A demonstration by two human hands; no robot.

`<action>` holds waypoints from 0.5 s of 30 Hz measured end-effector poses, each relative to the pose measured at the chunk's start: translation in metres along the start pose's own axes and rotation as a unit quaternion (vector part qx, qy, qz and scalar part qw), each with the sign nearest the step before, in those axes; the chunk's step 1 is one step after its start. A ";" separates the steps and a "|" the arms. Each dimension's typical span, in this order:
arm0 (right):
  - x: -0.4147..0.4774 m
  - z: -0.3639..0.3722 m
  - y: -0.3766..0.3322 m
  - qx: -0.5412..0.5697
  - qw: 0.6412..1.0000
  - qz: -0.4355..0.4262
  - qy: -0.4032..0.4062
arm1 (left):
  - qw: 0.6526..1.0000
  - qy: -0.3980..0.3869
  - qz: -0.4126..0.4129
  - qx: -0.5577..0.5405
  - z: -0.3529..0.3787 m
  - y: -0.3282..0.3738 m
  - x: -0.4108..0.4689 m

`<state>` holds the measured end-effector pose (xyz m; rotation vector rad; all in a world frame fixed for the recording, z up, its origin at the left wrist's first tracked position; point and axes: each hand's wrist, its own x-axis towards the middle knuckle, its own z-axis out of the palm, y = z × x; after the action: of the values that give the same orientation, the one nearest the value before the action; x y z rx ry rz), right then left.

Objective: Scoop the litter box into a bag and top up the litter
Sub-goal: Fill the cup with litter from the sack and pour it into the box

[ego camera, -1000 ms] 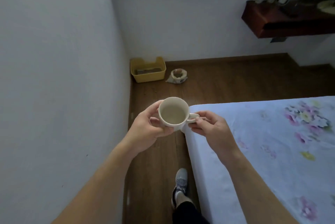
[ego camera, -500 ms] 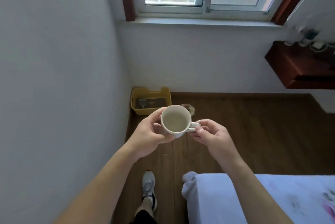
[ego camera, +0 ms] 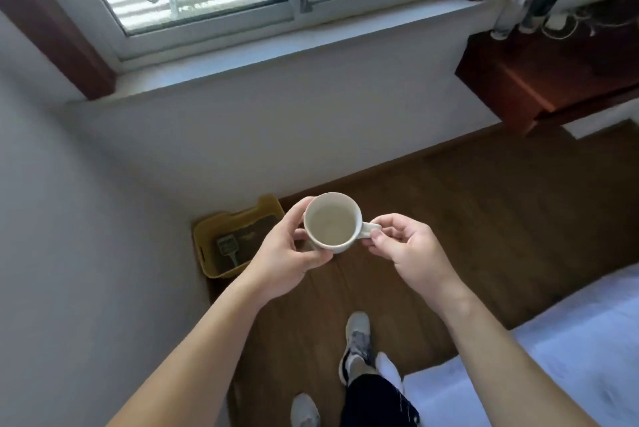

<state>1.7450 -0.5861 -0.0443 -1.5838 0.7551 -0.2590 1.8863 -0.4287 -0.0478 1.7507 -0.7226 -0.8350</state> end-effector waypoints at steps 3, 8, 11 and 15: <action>0.071 -0.005 0.018 -0.015 1.000 0.012 -0.015 | 1.000 -0.001 -0.022 0.012 -0.005 -0.019 0.067; 0.183 -0.004 0.073 -0.035 0.999 0.031 -0.028 | 0.998 -0.010 -0.054 0.005 -0.009 -0.076 0.168; 0.243 0.005 0.125 -0.051 0.997 0.042 -0.030 | 0.998 -0.019 -0.064 0.009 -0.008 -0.133 0.222; 0.321 0.034 0.223 -0.072 0.996 0.046 -0.031 | 0.997 -0.046 -0.064 0.028 -0.006 -0.247 0.293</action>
<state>1.9378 -0.7482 -0.3454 -1.6810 0.8104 -0.0892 2.0815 -0.5834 -0.3392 1.8318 -0.7066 -0.9966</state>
